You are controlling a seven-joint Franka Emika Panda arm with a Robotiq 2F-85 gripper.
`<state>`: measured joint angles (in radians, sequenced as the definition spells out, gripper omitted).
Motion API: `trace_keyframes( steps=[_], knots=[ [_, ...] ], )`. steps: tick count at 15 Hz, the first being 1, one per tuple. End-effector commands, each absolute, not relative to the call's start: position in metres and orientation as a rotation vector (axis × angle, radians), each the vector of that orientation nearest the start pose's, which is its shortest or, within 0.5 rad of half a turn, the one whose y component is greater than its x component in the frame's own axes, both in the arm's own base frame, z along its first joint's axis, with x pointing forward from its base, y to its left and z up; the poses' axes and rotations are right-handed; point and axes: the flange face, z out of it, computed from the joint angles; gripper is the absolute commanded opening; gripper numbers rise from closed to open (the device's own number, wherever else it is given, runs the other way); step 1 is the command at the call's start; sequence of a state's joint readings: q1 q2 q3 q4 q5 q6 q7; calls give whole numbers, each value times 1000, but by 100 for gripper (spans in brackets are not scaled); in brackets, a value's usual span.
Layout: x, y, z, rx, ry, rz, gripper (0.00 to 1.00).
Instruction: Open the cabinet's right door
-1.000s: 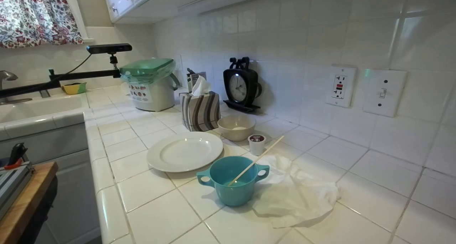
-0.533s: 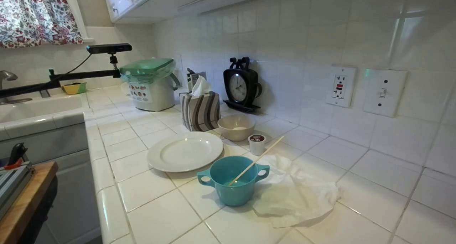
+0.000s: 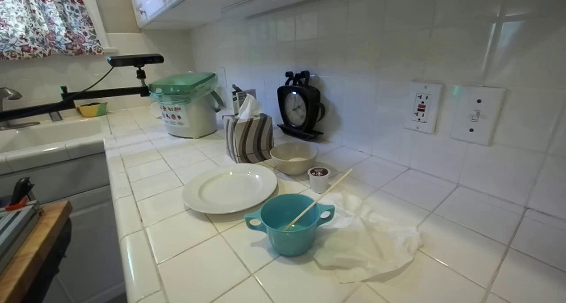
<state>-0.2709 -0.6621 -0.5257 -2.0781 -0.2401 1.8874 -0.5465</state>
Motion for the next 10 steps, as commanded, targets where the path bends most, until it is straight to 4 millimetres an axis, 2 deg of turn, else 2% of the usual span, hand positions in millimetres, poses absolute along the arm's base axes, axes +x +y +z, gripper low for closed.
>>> trace_keyframes(
  steps=[1, 5, 10],
  knots=[
    [227, -333, 669, -3257, 249, -534, 100],
    [246, -296, 675, -3234, 242, -486, 100],
    [273, -221, 696, -3226, 352, -519, 100]
  ],
)
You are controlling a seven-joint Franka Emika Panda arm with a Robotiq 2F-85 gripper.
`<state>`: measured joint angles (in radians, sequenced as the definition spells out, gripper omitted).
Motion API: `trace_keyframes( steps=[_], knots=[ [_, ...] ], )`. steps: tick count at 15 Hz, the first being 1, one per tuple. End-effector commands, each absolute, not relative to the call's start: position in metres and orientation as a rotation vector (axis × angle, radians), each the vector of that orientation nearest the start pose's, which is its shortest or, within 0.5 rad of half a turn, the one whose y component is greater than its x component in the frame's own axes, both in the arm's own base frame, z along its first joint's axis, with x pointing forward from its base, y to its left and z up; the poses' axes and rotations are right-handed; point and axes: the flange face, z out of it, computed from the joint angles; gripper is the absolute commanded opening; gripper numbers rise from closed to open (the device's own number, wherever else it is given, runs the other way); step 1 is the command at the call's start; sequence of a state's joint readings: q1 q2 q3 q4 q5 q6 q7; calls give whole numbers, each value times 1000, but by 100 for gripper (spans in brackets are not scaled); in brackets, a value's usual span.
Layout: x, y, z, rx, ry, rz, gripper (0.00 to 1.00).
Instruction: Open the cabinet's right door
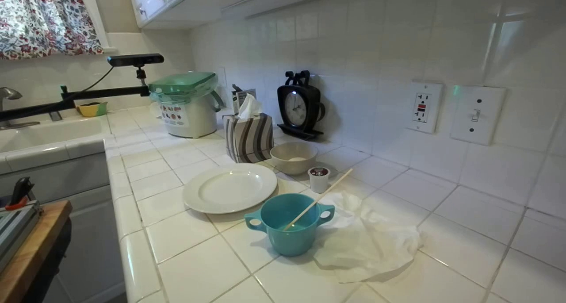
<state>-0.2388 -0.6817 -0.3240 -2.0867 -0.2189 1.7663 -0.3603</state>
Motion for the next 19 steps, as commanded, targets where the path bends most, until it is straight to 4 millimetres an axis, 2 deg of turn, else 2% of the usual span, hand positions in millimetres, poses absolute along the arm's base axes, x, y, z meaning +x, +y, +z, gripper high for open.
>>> trace_keyframes(
  steps=[1, 3, 5, 6, 8, 11, 19],
  knots=[
    [276, -205, 699, -3233, 384, -513, 100],
    [278, -172, 706, -3271, 462, -483, 100],
    [277, -146, 713, -3306, 525, -371, 100],
    [284, -152, 712, -3284, 434, -426, 100],
    [280, -140, 713, -3302, 471, -387, 100],
    [278, -145, 712, -3298, 498, -378, 100],
    [279, -145, 712, -3298, 498, -378, 100]
  ],
)
